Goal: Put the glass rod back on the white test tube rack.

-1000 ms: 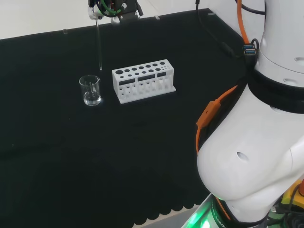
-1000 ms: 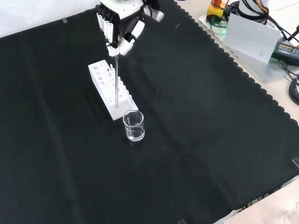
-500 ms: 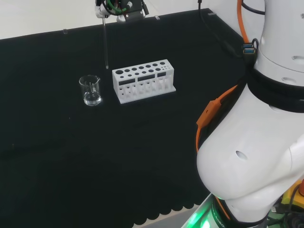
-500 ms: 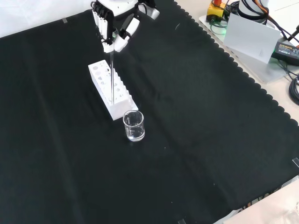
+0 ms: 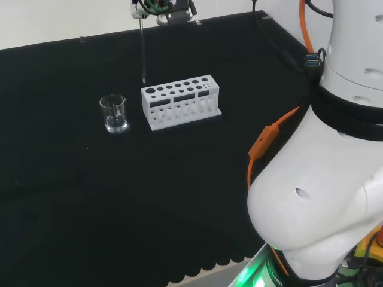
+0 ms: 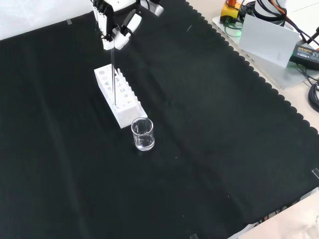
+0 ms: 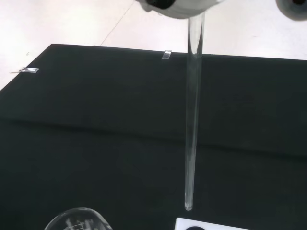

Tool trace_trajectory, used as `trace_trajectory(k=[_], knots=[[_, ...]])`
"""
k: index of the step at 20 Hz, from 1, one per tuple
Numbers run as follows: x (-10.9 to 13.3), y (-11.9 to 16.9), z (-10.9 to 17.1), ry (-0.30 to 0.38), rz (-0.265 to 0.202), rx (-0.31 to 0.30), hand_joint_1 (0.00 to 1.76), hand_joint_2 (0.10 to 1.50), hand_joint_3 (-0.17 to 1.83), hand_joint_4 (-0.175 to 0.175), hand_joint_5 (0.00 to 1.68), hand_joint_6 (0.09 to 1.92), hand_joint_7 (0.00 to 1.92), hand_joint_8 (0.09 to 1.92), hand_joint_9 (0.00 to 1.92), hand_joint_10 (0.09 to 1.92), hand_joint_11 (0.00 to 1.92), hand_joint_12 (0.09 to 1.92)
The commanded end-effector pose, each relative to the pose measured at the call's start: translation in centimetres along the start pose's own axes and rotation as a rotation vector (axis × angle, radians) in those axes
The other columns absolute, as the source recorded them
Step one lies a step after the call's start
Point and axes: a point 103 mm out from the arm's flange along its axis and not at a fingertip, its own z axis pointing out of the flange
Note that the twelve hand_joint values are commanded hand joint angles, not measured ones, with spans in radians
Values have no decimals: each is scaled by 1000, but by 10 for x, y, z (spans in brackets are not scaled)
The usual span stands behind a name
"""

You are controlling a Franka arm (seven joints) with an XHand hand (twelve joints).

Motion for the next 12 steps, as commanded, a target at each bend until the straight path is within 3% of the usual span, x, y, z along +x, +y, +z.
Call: trace_trajectory(k=[1,12], knots=[[-16,-1,0,-7,33,5,1333,1030,-175,-175,1450,87,1495,345,1839,157,1579,632],[-50,-4,-1,2,80,-1,1333,1030,-175,-175,1450,87,1494,349,1840,156,1578,632]])
